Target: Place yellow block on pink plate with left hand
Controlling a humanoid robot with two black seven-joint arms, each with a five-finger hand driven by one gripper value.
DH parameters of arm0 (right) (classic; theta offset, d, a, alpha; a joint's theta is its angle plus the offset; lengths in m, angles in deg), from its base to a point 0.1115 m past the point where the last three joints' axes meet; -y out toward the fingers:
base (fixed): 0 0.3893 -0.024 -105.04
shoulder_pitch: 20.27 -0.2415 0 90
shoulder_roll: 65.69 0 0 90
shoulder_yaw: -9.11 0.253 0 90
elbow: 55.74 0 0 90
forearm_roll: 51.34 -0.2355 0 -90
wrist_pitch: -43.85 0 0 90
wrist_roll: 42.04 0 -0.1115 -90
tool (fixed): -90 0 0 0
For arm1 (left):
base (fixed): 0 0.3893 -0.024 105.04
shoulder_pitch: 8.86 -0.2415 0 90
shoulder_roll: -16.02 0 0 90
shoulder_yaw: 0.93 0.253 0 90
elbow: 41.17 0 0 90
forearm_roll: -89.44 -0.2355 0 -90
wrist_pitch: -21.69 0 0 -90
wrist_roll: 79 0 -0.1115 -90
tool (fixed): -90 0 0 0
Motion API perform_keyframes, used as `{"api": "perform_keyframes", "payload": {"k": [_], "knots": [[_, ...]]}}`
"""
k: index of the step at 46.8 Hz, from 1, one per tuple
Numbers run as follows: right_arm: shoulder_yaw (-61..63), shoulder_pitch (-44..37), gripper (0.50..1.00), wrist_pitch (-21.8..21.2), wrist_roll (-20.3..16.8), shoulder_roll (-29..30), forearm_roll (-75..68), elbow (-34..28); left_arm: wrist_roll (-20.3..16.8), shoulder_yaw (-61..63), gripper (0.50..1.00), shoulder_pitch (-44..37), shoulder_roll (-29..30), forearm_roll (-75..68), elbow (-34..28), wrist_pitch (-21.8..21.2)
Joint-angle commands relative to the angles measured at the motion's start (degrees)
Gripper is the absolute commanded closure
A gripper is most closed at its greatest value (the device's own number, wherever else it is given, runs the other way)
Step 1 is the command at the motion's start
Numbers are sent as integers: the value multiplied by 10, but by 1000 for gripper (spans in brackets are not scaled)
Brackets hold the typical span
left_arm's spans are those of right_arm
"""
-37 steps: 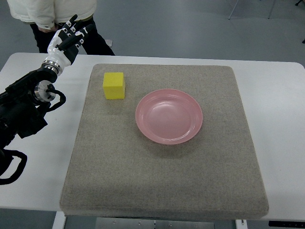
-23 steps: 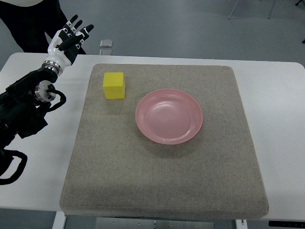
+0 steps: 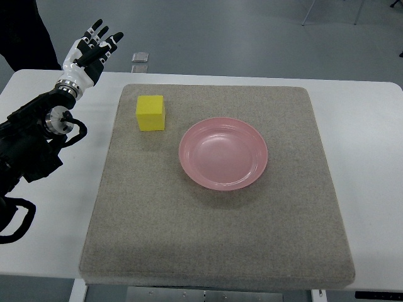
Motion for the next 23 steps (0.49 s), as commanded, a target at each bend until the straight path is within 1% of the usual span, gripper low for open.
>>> {"api": "perform_keyframes", "payload": {"k": [1, 23], "knots": [[0, 0, 576, 0, 0, 0, 0, 0, 0, 0, 504, 0, -1, 1, 0, 0], [0, 0, 576, 0, 0, 0, 0, 0, 0, 5, 504, -8, 1, -5, 0, -6]]}}
